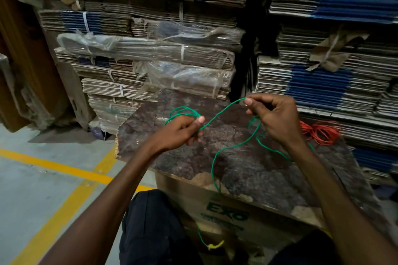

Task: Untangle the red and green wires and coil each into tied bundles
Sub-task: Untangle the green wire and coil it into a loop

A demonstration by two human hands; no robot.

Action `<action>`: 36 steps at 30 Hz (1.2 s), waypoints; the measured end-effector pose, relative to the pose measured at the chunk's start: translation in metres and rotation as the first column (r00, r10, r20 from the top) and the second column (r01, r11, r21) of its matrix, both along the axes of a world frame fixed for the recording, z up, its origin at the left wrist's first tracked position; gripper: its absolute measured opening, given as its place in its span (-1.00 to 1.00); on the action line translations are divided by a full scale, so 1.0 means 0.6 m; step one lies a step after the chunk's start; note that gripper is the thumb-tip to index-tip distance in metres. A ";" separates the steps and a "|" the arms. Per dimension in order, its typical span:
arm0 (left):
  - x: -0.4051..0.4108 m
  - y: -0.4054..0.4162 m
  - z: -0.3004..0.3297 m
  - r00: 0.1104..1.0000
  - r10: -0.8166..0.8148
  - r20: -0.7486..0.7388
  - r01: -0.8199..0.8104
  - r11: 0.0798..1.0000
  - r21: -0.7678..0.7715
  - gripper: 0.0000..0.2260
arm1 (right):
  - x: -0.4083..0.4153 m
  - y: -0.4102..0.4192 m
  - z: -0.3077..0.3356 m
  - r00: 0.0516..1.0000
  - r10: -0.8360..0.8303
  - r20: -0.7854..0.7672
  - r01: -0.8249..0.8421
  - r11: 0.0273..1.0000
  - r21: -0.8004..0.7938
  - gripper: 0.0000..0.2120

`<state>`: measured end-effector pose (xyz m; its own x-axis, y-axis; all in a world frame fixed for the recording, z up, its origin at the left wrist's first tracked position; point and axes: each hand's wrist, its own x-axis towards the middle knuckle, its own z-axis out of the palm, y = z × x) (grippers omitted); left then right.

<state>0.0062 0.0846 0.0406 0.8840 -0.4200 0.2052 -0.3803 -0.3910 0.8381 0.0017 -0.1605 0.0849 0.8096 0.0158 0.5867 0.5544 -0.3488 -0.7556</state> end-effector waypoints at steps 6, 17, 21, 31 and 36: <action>-0.006 0.005 -0.005 0.985 -0.002 -0.174 -0.088 0.858 -0.506 -0.62 | 0.047 -0.006 -0.036 0.992 -0.118 0.037 0.123 0.970 -0.212 -0.81; 0.024 0.045 0.027 0.937 -0.062 -0.343 -0.297 0.376 -0.878 -0.63 | 0.045 -0.017 -0.109 0.954 0.099 -0.283 -0.258 0.750 -0.609 -0.57; 0.036 0.071 0.031 0.924 0.000 -0.382 -0.364 0.307 -0.879 -0.63 | 0.047 -0.038 -0.111 0.976 0.139 -0.165 -0.210 0.792 -0.573 -0.83; 0.046 0.087 0.021 0.883 0.114 -0.456 -0.470 0.236 -0.850 -0.63 | 0.062 -0.057 -0.116 0.981 -0.187 -0.042 0.152 0.893 -0.424 -0.65; 0.048 0.101 0.004 0.867 0.173 -0.467 -0.497 0.244 -0.833 -0.63 | 0.066 -0.058 -0.100 0.916 -0.401 0.029 0.400 0.902 -0.161 -0.92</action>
<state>0.0351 0.1454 0.0428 0.9691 0.2468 -0.0017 -0.1613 0.6386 0.7525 0.0413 -0.1956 0.0246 0.7699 -0.2170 0.6001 0.3393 -0.6571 -0.6731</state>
